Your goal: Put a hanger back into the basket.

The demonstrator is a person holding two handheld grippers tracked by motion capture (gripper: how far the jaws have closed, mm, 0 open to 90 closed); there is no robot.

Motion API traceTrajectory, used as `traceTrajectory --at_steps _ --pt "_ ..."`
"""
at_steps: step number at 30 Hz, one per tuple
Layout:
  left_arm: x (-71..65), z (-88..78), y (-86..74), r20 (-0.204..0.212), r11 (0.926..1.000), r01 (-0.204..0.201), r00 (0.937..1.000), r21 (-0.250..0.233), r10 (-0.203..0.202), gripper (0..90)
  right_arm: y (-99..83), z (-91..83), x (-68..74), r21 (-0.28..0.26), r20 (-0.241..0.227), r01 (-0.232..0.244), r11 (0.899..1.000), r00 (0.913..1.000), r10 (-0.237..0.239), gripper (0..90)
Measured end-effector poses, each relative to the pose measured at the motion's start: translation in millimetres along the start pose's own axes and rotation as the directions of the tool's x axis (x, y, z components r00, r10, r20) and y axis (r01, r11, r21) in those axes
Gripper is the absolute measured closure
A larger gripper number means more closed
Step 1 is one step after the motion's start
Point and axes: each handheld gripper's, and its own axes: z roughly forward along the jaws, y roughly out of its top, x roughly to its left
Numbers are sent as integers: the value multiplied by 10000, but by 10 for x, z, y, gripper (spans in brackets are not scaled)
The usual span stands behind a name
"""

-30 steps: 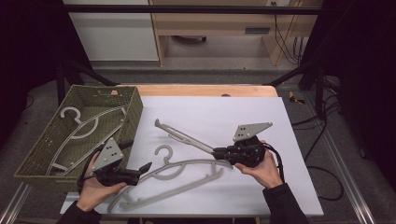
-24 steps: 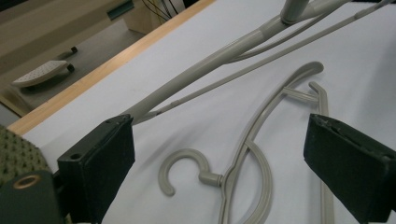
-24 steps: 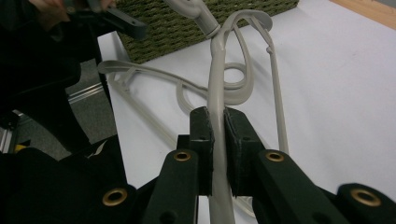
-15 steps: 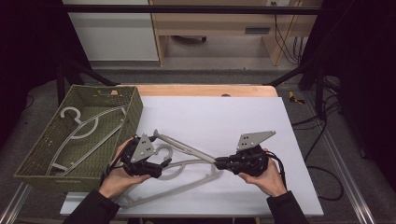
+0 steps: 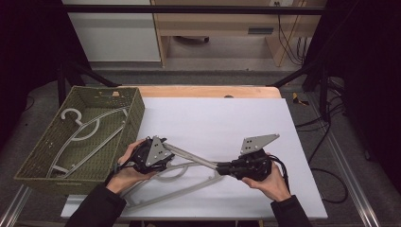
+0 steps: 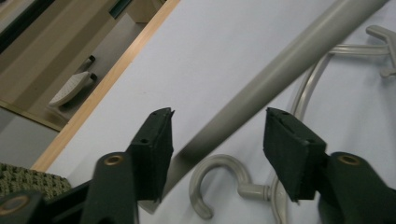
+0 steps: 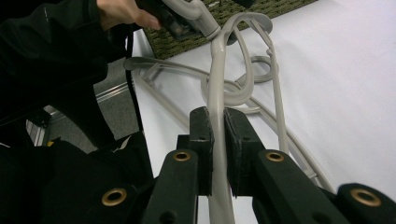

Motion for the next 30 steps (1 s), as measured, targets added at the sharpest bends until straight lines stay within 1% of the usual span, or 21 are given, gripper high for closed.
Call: traceTrajectory --at_steps 2,4,5,7,9,10,12,13,14,16,18,19,20,21,22,24,27,30 --pt "-5 -3 4 -93 9998 -175 9998 -60 174 529 -4 3 -3 3 -20 -4 10000 10000 4 825" --pt "-13 -11 7 -57 9995 -314 9995 -61 314 597 -9 -1 -11 -49 -74 -43 10000 10000 42 825" --pt "-22 -8 7 -102 9995 -288 9995 -99 287 623 -10 -6 -15 -68 -117 -68 10000 9999 67 825" --pt "-33 -10 8 -170 9988 -489 9987 -26 489 635 -11 -7 -20 -100 -171 -130 9999 9998 128 825" --pt "-55 -12 10 -353 9974 -714 9968 42 715 650 -11 -7 -25 -91 -190 -168 9998 9997 166 824" --pt "-67 -11 11 -397 9972 -742 9964 52 743 659 -10 -6 -29 -99 -206 -182 9998 9996 180 824" --pt "-90 -23 17 -613 9949 -993 9931 156 1001 676 -7 -8 -36 -156 -272 -228 9996 9994 224 823" --pt "-100 -29 19 -679 9949 -992 9927 164 1001 683 -5 -11 -41 -187 -284 -268 9995 9993 262 822" --pt "-103 -39 24 -734 9937 -1100 9911 228 1114 691 -4 -17 -47 -255 -296 -272 9993 9992 265 820" --pt "-126 -49 28 -813 9935 -1112 9903 251 1129 720 0 -35 -61 -433 -278 -345 9985 9991 333 811" --pt "-140 -54 33 -622 9917 -1225 9902 400 1249 753 7 -60 -79 -655 -166 -414 9970 9990 404 800" --pt "-146 -52 33 -603 9915 -1233 9902 414 1257 760 11 -73 -91 -709 -138 -416 9966 9991 407 801" --pt "-159 -50 34 -679 9892 -1390 9875 473 1420 764 11 -76 -96 -749 -207 -431 9963 9989 417 802" --pt "-166 -49 36 -597 9889 -1373 9883 576 1407 769 16 -80 -96 -821 -220 -498 9954 9986 481 802" --pt "-168 -48 35 -584 9884 -1397 9880 600 1432 772 21 -82 -99 -757 -199 -430 9962 9989 416 801" --pt "-173 -56 33 -439 9888 -1333 9897 669 1364 777 26 -81 -106 -755 -54 -385 9964 9993 382 799" --pt "-192 -81 42 -418 9870 -1403 9887 780 1438 786 30 -83 -122 -717 174 -283 9970 9994 296 792" --pt "-221 -109 61 -467 9821 -1645 9845 919 1693 798 39 -86 -134 -626 470 -122 9980 9988 151 785"
